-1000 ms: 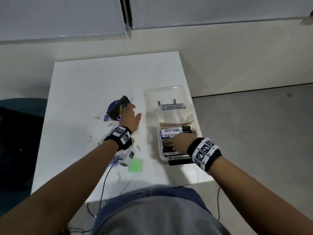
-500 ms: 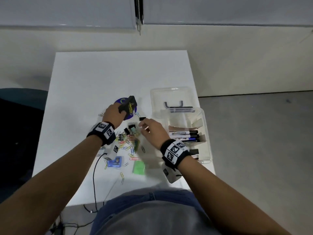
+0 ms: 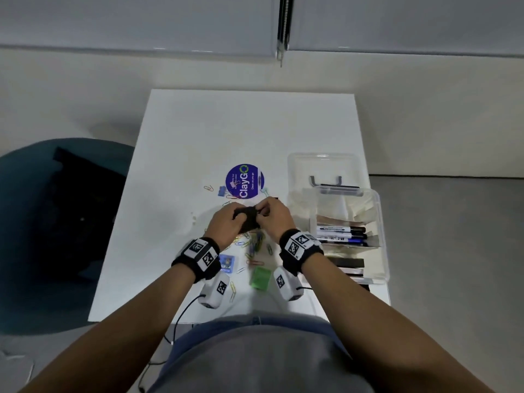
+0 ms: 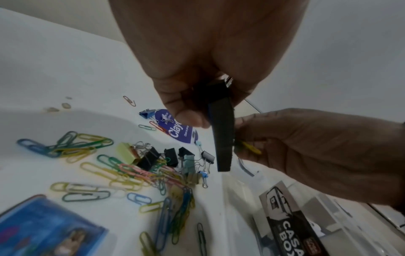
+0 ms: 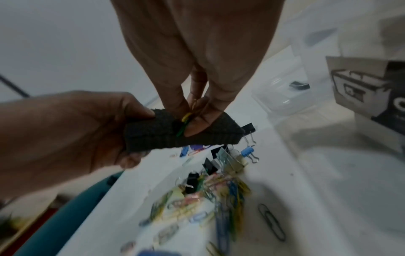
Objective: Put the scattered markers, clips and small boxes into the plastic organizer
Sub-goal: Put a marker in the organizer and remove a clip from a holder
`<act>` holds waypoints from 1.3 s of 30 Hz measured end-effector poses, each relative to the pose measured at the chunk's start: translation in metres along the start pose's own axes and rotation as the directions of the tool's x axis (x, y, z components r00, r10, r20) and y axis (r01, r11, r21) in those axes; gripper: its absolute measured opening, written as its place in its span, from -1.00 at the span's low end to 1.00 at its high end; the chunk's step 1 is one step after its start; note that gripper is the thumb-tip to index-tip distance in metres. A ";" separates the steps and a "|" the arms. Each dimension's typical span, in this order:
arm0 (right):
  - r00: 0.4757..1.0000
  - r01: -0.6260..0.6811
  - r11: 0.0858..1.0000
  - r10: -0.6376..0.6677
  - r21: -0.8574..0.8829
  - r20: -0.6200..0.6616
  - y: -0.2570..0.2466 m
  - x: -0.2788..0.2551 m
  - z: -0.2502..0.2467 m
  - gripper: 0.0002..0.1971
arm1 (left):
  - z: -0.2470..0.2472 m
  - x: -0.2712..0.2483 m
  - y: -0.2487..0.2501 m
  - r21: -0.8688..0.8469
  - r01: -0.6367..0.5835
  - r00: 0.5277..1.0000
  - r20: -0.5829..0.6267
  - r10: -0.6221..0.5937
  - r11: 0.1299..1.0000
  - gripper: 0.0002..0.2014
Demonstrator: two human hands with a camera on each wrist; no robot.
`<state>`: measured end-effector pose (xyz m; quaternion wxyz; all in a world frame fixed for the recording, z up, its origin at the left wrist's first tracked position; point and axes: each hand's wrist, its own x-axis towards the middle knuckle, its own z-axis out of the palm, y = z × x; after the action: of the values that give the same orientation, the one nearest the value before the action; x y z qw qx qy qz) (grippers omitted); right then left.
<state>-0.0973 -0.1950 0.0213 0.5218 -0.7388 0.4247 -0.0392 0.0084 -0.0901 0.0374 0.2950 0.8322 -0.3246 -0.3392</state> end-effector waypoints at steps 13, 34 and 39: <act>0.978 0.203 0.902 -0.209 -0.382 0.026 0.021 -0.028 0.012 -0.44 | -0.013 -0.006 -0.007 -0.034 0.035 0.998 -0.050 -0.037 0.999 -0.73; 0.931 0.308 0.808 -0.366 -0.501 -0.018 0.057 -0.157 -0.171 -0.70 | 0.107 -0.012 0.073 -0.195 0.021 0.913 0.404 0.061 0.981 -0.70; 0.958 0.195 0.593 -0.285 -0.781 0.023 0.099 -0.140 -0.149 -0.66 | 0.120 -0.008 0.076 -0.192 0.024 0.903 0.426 0.062 0.981 -0.70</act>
<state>-0.3193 -0.2210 0.0634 0.1195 -0.9381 0.3228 0.0392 -0.1124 -0.1638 0.0233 0.2986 0.7012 -0.3553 -0.5412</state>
